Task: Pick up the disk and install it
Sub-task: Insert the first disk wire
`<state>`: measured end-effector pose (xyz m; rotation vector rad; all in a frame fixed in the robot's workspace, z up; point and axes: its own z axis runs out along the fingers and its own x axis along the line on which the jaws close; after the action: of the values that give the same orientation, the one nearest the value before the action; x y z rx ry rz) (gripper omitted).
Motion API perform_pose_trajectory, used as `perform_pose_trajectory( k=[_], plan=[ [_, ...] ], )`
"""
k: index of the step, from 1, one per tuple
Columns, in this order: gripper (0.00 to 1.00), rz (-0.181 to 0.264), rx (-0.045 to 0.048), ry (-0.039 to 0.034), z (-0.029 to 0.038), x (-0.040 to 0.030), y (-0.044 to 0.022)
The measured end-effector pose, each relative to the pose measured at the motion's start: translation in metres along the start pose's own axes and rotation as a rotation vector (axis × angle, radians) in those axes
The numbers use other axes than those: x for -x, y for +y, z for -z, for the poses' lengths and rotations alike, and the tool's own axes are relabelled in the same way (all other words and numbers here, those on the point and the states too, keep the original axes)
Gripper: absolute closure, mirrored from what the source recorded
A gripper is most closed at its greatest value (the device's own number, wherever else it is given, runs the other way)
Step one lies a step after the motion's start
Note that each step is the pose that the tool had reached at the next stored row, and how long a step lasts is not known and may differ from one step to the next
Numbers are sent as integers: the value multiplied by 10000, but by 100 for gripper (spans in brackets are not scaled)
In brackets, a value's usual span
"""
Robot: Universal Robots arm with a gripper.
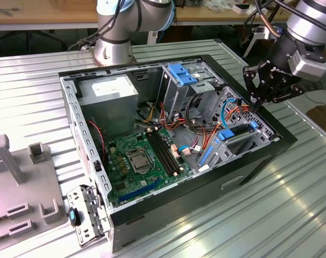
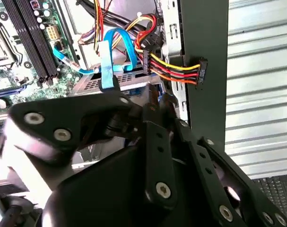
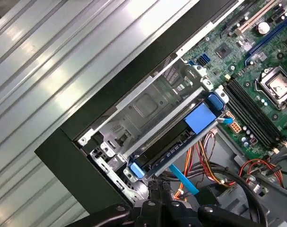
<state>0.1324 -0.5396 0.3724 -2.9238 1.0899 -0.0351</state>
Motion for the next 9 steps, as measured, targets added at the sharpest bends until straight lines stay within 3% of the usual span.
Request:
perform_pose_trajectory(
  k=[1,3,4,6,9],
  plan=[
    [70,139,50,42,-1,13,-24],
    [64,393,54,46,-1,20,-44],
    [52,694,49,38,-2,20,-45],
    [52,1369,38,21,-2,17,-47],
    [52,1863,29,9,-6,-7,-67]
  ],
)
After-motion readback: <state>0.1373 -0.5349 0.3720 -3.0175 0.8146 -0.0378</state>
